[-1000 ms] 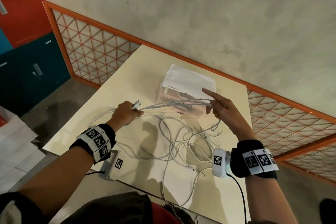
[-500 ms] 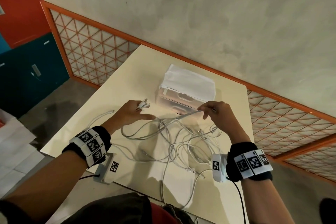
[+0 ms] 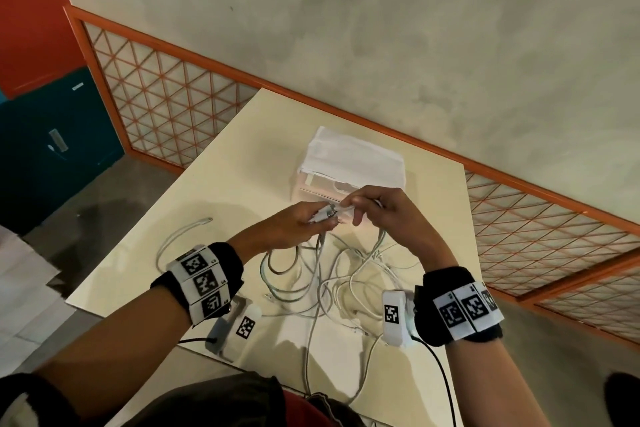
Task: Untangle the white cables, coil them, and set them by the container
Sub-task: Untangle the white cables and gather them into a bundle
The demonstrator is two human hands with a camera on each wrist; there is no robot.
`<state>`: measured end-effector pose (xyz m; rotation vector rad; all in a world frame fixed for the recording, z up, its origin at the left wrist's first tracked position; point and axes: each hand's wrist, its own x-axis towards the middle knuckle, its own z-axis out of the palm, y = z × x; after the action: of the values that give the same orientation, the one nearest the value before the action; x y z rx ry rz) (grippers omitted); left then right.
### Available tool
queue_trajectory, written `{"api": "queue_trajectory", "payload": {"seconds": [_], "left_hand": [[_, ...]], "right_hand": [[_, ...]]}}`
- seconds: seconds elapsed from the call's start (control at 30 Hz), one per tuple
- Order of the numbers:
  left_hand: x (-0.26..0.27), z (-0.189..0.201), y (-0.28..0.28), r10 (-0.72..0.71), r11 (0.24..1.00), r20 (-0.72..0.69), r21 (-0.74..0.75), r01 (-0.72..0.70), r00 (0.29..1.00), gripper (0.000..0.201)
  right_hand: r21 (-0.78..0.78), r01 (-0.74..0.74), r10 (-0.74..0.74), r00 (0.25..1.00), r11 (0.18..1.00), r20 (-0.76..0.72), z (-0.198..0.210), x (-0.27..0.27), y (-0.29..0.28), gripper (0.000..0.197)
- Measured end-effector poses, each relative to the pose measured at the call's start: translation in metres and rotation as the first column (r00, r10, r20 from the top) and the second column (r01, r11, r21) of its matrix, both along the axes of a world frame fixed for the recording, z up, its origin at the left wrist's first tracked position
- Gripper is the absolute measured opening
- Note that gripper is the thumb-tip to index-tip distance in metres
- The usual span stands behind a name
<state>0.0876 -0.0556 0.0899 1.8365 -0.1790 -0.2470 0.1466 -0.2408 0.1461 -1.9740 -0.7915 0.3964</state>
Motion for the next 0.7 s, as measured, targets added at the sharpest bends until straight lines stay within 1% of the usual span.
{"api": "queue_trajectory", "payload": {"seconds": [0.03, 0.1, 0.13, 0.2, 0.23, 0.27, 0.3, 0.37, 0.43, 0.5, 0.57, 0.6, 0.63, 0.7], "left_hand": [[0.004, 0.002, 0.001, 0.054, 0.998, 0.057, 0.032, -0.056, 0.997, 0.010], [0.011, 0.008, 0.006, 0.193, 0.977, 0.202, 0.046, -0.207, 0.960, 0.020], [0.014, 0.013, 0.007, 0.254, 0.963, 0.272, 0.013, -0.268, 0.928, 0.021], [0.019, 0.024, 0.012, 0.371, 0.926, 0.366, -0.079, -0.369, 0.853, 0.016], [0.022, 0.029, 0.016, 0.442, 0.896, 0.381, -0.140, -0.422, 0.812, 0.015], [0.025, 0.034, 0.022, 0.506, 0.862, 0.381, -0.199, -0.466, 0.773, 0.015], [0.027, 0.038, 0.028, 0.562, 0.827, 0.382, -0.234, -0.511, 0.734, 0.015], [0.032, 0.039, 0.041, 0.626, 0.771, 0.414, -0.198, -0.606, 0.661, 0.018], [0.032, 0.032, 0.046, 0.651, 0.733, 0.441, -0.155, -0.662, 0.618, 0.022], [0.030, 0.024, 0.048, 0.712, 0.678, 0.426, -0.209, -0.705, 0.558, 0.019], [0.029, 0.018, 0.052, 0.787, 0.598, 0.379, -0.277, -0.752, 0.487, 0.019], [0.030, 0.015, 0.055, 0.809, 0.567, 0.370, -0.284, -0.773, 0.457, 0.021], [0.030, 0.012, 0.058, 0.817, 0.550, 0.372, -0.268, -0.791, 0.441, 0.023], [0.029, 0.005, 0.061, 0.813, 0.536, 0.379, -0.190, -0.823, 0.442, 0.027]], "right_hand": [[0.033, 0.022, -0.022, 1.000, 0.999, -0.022, -0.002, 0.001, -0.002, 0.021], [0.093, 0.097, -0.089, 0.992, 0.991, -0.085, -0.008, 0.004, -0.006, 0.030], [0.090, 0.125, -0.116, 0.988, 0.988, -0.102, -0.012, 0.006, -0.009, 0.032], [0.030, 0.121, -0.118, 0.988, 0.992, -0.097, -0.026, 0.009, -0.015, 0.023], [-0.011, 0.114, -0.115, 0.989, 0.993, -0.096, -0.035, 0.011, -0.018, 0.016], [-0.054, 0.121, -0.126, 0.987, 0.991, -0.096, -0.045, 0.012, -0.024, 0.013], [-0.099, 0.139, -0.149, 0.984, 0.985, -0.095, -0.054, 0.014, -0.030, 0.016], [-0.183, 0.204, -0.224, 0.970, 0.962, -0.091, -0.072, 0.018, -0.044, 0.023], [-0.252, 0.270, -0.294, 0.954, 0.929, -0.062, -0.083, 0.023, -0.056, 0.030], [-0.323, 0.290, -0.317, 0.948, 0.901, -0.034, -0.090, 0.027, -0.068, 0.033], [-0.376, 0.292, -0.323, 0.946, 0.879, -0.022, -0.093, 0.027, -0.079, 0.031], [-0.383, 0.292, -0.326, 0.945, 0.876, -0.026, -0.094, 0.027, -0.083, 0.029], [-0.381, 0.295, -0.329, 0.944, 0.876, -0.026, -0.094, 0.027, -0.087, 0.028], [-0.370, 0.324, -0.346, 0.938, 0.871, 0.005, -0.094, 0.028, -0.091, 0.029]]}}
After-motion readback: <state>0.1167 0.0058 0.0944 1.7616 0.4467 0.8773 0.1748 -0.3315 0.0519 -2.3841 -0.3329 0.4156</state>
